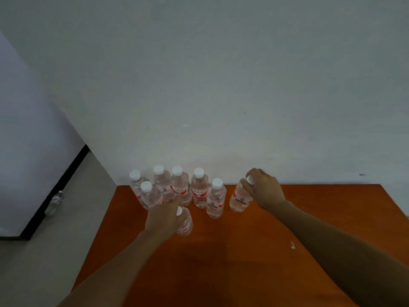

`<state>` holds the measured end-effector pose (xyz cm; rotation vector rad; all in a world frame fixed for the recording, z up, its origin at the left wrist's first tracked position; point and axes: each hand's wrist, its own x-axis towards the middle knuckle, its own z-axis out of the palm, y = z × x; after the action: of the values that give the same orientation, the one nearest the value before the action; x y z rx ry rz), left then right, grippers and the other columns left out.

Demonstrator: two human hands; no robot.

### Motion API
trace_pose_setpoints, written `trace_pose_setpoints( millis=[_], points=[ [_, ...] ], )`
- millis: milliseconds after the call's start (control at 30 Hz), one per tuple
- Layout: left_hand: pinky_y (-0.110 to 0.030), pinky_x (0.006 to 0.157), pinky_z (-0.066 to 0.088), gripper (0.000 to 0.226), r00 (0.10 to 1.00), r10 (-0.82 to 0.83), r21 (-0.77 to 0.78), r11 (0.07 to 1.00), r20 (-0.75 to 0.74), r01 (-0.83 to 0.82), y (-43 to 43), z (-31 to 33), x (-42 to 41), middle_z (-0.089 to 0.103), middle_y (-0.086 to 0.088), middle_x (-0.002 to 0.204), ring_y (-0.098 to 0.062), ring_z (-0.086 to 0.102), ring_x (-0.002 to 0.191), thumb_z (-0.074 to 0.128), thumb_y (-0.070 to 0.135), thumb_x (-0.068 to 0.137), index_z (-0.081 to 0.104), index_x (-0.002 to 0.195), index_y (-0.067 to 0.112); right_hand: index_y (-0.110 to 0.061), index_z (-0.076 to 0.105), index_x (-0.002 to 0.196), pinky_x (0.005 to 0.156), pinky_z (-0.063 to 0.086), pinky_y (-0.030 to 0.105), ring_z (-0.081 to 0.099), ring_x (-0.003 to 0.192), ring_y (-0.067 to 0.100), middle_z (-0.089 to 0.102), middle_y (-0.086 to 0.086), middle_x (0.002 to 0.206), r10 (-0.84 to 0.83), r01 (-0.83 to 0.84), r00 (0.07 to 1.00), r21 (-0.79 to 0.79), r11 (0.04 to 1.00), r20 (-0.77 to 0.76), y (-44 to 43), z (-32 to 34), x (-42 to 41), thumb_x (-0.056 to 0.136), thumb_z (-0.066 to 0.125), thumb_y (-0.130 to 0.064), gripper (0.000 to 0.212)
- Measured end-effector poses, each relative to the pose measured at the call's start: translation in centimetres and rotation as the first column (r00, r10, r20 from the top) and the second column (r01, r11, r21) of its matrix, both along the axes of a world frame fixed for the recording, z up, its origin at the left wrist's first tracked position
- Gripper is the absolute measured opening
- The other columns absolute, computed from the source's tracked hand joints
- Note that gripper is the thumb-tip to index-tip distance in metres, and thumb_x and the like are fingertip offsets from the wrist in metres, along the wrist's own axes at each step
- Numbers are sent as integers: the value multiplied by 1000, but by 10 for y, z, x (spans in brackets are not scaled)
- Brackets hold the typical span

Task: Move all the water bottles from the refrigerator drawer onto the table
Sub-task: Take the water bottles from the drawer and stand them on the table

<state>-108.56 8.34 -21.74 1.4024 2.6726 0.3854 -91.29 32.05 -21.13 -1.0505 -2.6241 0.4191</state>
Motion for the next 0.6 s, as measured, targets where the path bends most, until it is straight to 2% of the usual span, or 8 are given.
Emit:
trace_pose_setpoints(
  millis=[100, 200, 300, 367, 500, 600],
  points=[
    [-27, 72, 50, 27, 1000, -27, 17, 999, -14, 27, 14, -10, -36, 68, 1, 103, -16, 63, 85, 51, 43, 93, 55, 107, 21, -18, 53, 98, 65, 51, 32, 60, 73, 20, 62, 1, 93, -14, 15, 999, -17, 1000, 34, 8, -12, -32, 94, 51, -41, 24],
    [-31, 66, 54, 31, 999, -36, -6, 999, -13, 36, 23, -18, -62, 69, 0, 96, -17, 64, 78, 49, 44, 93, 52, 113, 21, -19, 53, 99, 69, 55, 34, 61, 76, 19, 62, 1, 93, -25, 27, 998, -42, 999, 65, 9, -19, -55, 94, 50, -41, 23],
    [-34, 58, 57, 39, 1000, -22, -14, 1000, -15, 22, 30, -22, -80, 67, -1, 89, -16, 64, 68, 47, 44, 94, 44, 125, 21, -20, 53, 102, 69, 50, 27, 57, 77, 13, 60, -1, 99, -8, 15, 992, -55, 998, 127, 11, -29, -70, 94, 49, -41, 23],
    [-35, 57, 58, 40, 999, -15, -37, 999, -36, 13, 34, -25, -88, 67, -1, 89, -16, 65, 66, 44, 45, 95, 43, 126, 20, -19, 53, 106, 71, 45, 27, 55, 82, 14, 60, 0, 105, 11, 2, 985, -75, 997, 171, 12, -33, -77, 94, 48, -42, 26],
    [-36, 63, 58, 42, 999, 6, -38, 999, -50, -8, 39, -28, -93, 67, -4, 101, -18, 67, 75, 45, 45, 95, 42, 128, 20, -16, 55, 109, 71, 38, 26, 51, 80, 14, 61, 2, 107, 3, 11, 990, -100, 995, 141, 10, -32, -90, 94, 49, -42, 30],
    [-34, 66, 56, 45, 997, 14, -42, 999, -70, -17, 37, -27, -92, 65, -4, 112, -19, 67, 83, 46, 45, 95, 41, 131, 19, -16, 55, 110, 72, 40, 28, 53, 83, 15, 62, 3, 107, -1, 17, 994, -138, 990, 113, 7, -32, -96, 92, 52, -44, 33]
  ],
)
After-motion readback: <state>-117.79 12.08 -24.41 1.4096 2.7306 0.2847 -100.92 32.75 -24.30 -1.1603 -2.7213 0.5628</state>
